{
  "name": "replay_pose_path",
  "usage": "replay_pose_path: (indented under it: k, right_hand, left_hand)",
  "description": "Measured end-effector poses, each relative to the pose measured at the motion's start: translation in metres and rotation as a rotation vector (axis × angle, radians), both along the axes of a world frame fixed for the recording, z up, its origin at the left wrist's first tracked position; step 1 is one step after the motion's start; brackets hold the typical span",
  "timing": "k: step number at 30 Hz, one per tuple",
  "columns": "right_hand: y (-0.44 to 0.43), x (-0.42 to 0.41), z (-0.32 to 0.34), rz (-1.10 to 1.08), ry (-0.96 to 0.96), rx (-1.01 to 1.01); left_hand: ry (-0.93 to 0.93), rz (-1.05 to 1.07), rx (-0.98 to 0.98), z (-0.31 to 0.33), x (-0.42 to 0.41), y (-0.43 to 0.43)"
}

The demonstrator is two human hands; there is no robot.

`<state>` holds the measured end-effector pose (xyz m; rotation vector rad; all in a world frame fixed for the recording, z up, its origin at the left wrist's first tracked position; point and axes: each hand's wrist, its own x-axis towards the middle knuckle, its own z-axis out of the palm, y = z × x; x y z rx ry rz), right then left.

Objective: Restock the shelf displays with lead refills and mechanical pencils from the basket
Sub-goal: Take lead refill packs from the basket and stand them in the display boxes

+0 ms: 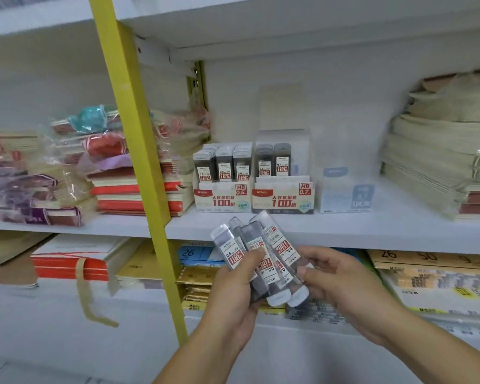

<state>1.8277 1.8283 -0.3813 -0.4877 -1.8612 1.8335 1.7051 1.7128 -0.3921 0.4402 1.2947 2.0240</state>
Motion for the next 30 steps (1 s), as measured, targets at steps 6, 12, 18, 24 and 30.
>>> replay_pose_path:
  k: [6,12,18,24,30]
  right_hand:
    - [-0.001,0.001,0.009,-0.150,0.125,-0.073]
    - [-0.005,-0.004,0.045,-0.304,0.195,0.250]
    - [0.004,-0.050,0.130,-0.429,0.253,0.898]
    - [0.018,-0.115,0.174,-0.359,-0.025,1.292]
    - [0.014,-0.153,0.176,-0.231,-0.061,1.362]
  left_hand:
    - [0.050,0.057,-0.013,0.004,-0.005,-0.007]
    - [0.074,0.108,-0.003,0.018,-0.021,-0.016]
    - [0.091,0.199,0.089,0.040,-0.051,-0.025]
    - [0.117,0.282,0.083,0.039,-0.086,-0.038]
    - [0.129,0.308,0.078,0.034,-0.103,-0.043]
